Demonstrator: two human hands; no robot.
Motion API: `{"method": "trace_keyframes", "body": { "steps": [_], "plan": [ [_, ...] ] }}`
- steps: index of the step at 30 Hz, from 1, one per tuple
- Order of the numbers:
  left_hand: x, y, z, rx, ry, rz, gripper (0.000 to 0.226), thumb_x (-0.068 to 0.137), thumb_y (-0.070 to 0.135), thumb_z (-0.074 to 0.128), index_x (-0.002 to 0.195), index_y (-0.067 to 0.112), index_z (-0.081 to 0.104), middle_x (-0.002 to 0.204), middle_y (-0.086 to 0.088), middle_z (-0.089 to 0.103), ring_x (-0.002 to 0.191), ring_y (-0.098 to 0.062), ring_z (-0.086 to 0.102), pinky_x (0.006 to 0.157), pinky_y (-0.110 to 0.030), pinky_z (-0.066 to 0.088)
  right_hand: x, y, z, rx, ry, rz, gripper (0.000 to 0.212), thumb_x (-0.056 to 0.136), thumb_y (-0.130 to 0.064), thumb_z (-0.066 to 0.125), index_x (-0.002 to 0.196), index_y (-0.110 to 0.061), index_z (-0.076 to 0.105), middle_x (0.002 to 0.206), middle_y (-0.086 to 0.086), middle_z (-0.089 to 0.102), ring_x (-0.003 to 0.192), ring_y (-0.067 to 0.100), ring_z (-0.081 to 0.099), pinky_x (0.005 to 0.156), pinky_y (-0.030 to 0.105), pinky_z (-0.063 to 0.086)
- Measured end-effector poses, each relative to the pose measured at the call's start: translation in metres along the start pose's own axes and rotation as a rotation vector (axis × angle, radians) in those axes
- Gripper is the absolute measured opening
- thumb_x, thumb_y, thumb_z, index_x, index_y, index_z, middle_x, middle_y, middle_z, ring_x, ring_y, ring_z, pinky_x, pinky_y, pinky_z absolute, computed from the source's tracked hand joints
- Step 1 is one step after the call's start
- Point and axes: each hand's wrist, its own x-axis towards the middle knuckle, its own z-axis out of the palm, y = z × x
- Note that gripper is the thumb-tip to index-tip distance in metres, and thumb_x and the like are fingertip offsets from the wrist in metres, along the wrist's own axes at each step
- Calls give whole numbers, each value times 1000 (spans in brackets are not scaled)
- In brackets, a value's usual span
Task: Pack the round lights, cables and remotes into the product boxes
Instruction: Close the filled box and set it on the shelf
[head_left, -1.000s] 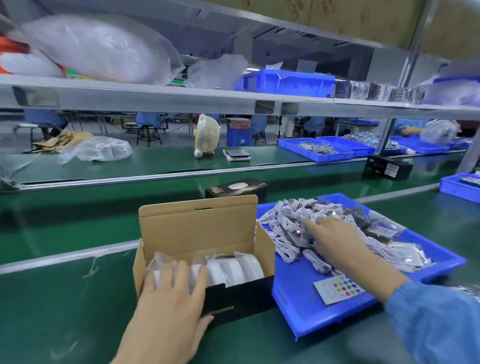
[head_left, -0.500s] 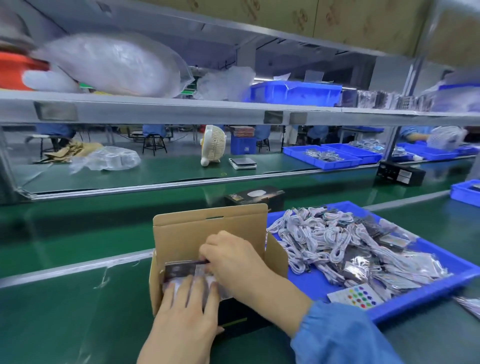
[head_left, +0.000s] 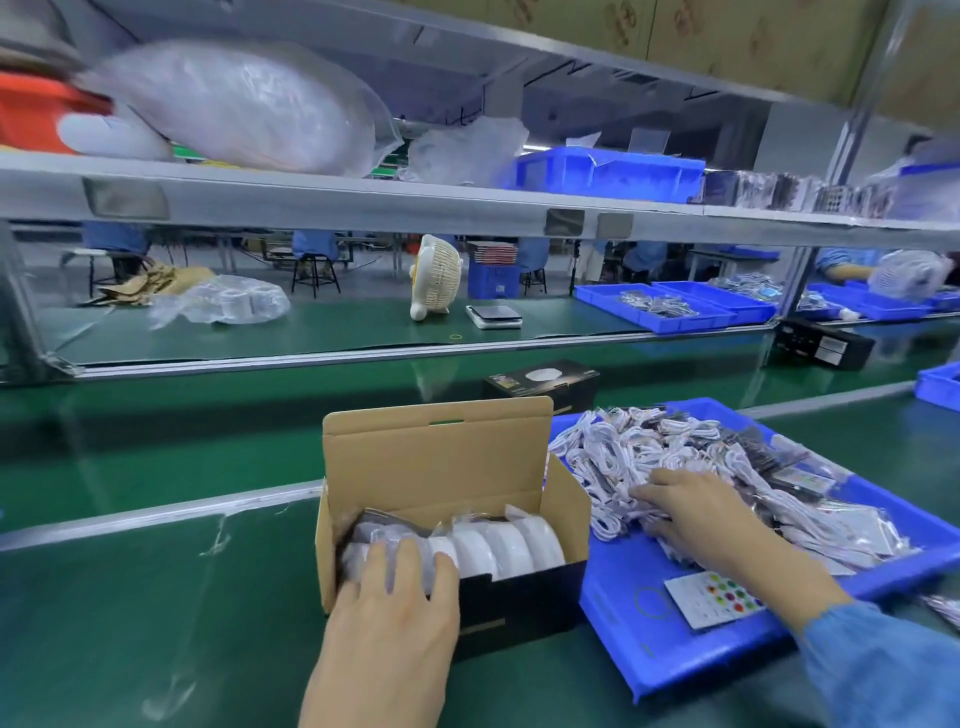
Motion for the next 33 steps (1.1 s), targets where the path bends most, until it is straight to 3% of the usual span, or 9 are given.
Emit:
{"method": "trace_keyframes", "body": {
  "steps": [5,10,16,19,24,26,28,30,33],
  "plan": [
    [-2,3,1,7,22,38,53,21,12,97,67,0,73,79,-21,72,71,-38,73,40,-36,53,3,11,-15,585,534,104,23,92,-10,59,111,-18,69,87,-6,67,86,23,65,76,34,48],
    [-5,-1,2,-9,58,61,52,26,13,97,71,-1,74,83,-20,73,73,-37,73,42,-37,55,10,-18,-8,388,-6,134,48,87,-41,66,132,-28,52,111,-2,61,107,18,58,86,29,45],
    [-4,-3,7,38,160,87,19,64,19,69,71,2,76,85,-16,74,73,-32,74,42,-32,54,33,-33,3,381,380,99,42,93,-33,59,135,-28,53,124,-6,52,116,15,51,80,29,45],
    [-7,-4,7,29,121,77,46,33,16,96,73,3,76,86,-16,75,75,-31,74,44,-31,53,61,-43,-8,244,111,-44,37,93,-22,55,130,-18,53,131,1,54,124,24,49,93,35,46],
    [-8,-5,5,-26,120,87,54,27,19,97,74,4,77,88,-14,75,76,-29,75,46,-29,55,74,-51,-7,188,10,-28,21,92,-15,50,107,-14,64,109,10,67,106,29,60,76,30,46],
    [-10,-6,5,-47,134,96,53,27,20,97,74,4,77,88,-14,75,77,-29,75,46,-29,55,61,-43,-17,375,171,74,25,93,-20,55,115,-18,66,109,8,69,104,28,61,77,31,48],
    [-8,-6,7,-81,136,85,51,27,21,96,71,6,77,85,-12,76,75,-27,75,45,-28,55,33,-34,-40,718,581,229,26,89,-27,66,114,-23,66,98,-3,71,94,22,67,79,33,51],
    [-6,-3,6,-72,146,73,36,39,22,91,69,7,77,84,-10,76,75,-26,75,46,-27,54,-6,-46,-77,1033,920,136,27,80,-41,75,104,-38,63,85,-19,69,81,3,68,70,13,49],
    [-7,0,4,-30,103,67,24,68,14,54,72,5,77,84,-12,75,77,-27,74,49,-27,55,-32,-111,-112,1118,734,-299,23,78,-53,71,87,-34,60,83,-20,68,78,1,66,67,12,49]
  ]
}}
